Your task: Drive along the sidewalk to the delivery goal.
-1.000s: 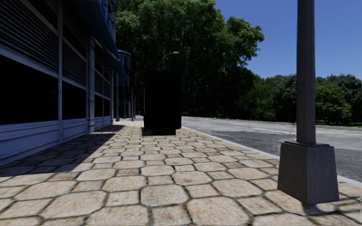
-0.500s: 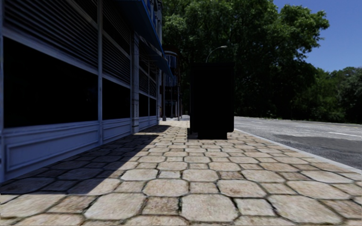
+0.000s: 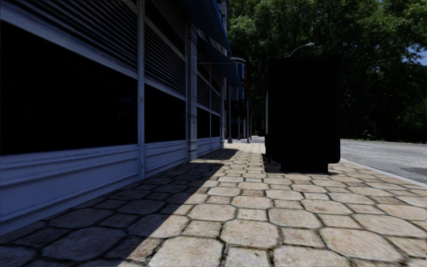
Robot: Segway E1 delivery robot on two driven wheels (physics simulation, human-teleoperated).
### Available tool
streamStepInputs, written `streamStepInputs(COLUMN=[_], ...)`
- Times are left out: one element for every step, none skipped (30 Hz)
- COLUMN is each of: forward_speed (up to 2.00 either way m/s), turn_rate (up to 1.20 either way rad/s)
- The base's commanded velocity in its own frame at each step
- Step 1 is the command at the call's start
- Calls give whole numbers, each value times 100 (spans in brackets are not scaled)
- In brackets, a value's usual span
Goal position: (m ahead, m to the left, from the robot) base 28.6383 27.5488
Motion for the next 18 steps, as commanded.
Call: streamStepInputs(forward_speed=[200,200,200,200,200,200,200,200,200,200,200,200,200,200,200,200,200,200], turn_rate=[0,0,0,0,0,0,0,0,0,0,0,0,0,0,0,0,0,0])
